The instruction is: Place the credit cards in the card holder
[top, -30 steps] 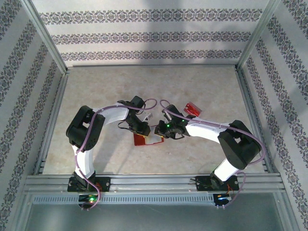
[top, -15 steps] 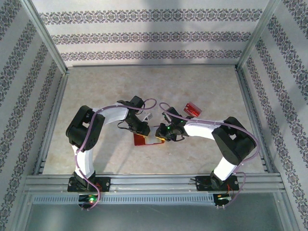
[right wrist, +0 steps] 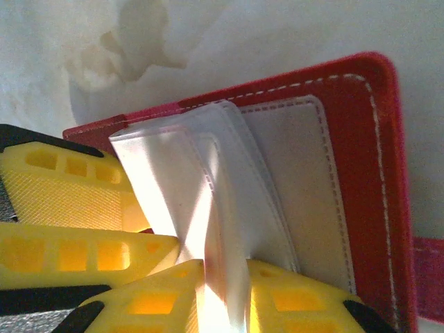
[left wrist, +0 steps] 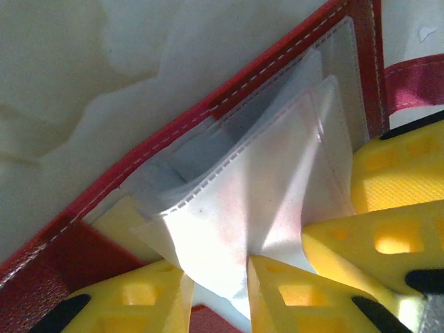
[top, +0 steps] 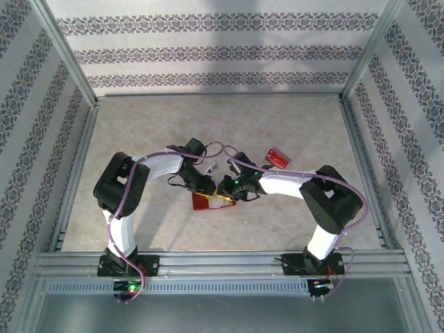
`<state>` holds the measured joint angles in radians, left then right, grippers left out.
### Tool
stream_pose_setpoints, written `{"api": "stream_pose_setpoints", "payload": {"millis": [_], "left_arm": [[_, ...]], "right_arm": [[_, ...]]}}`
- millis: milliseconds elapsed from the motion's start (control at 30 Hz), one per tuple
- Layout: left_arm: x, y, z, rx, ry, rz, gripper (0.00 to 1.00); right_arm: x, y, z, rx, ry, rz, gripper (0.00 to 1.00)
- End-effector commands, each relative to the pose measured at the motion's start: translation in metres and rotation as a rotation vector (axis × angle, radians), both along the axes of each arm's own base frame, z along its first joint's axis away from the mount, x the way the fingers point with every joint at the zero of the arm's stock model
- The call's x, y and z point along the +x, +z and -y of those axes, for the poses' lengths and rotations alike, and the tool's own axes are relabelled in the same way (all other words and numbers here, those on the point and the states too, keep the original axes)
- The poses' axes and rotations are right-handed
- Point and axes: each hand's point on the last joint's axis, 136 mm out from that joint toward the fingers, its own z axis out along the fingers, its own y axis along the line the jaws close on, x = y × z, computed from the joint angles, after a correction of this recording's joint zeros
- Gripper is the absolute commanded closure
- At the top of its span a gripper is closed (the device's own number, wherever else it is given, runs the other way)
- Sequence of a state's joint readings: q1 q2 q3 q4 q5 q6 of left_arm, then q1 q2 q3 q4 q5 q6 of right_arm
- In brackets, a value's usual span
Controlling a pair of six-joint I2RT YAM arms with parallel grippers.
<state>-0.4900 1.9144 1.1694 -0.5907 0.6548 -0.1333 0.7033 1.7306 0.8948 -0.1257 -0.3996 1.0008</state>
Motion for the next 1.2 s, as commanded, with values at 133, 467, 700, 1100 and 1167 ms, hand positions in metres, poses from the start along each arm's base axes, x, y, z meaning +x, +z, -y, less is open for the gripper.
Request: {"api": "stream_pose_setpoints", "payload": {"millis": [133,467,700,1100,1167], "left_arm": [[0.008,0.032,-0.015,-0.034,0.052,0.044,0.66],[0.024,0.075,-0.040,-0.076,0.113,0.175,0.59],[0.034,0.083,-0.065,-0.063,0.174,0.218,0.59],[0.034,0.079,-0.082,-0.027,0.175,0.219,0.60],[0.034,0.076,-0.082,-0.025,0.174,0.217,0.62]], "right_arm": [[0.000,0.024,-0.013,0.055,0.002,0.031,0.80],[0.000,0.031,-0.039,0.080,0.047,0.029,0.80],[0.005,0.030,-0.067,0.102,0.088,0.026,0.80],[0.007,0.000,-0.103,0.092,0.158,-0.028,0.66],[0.006,-0.002,-0.104,0.090,0.168,-0.036,0.64]]}}
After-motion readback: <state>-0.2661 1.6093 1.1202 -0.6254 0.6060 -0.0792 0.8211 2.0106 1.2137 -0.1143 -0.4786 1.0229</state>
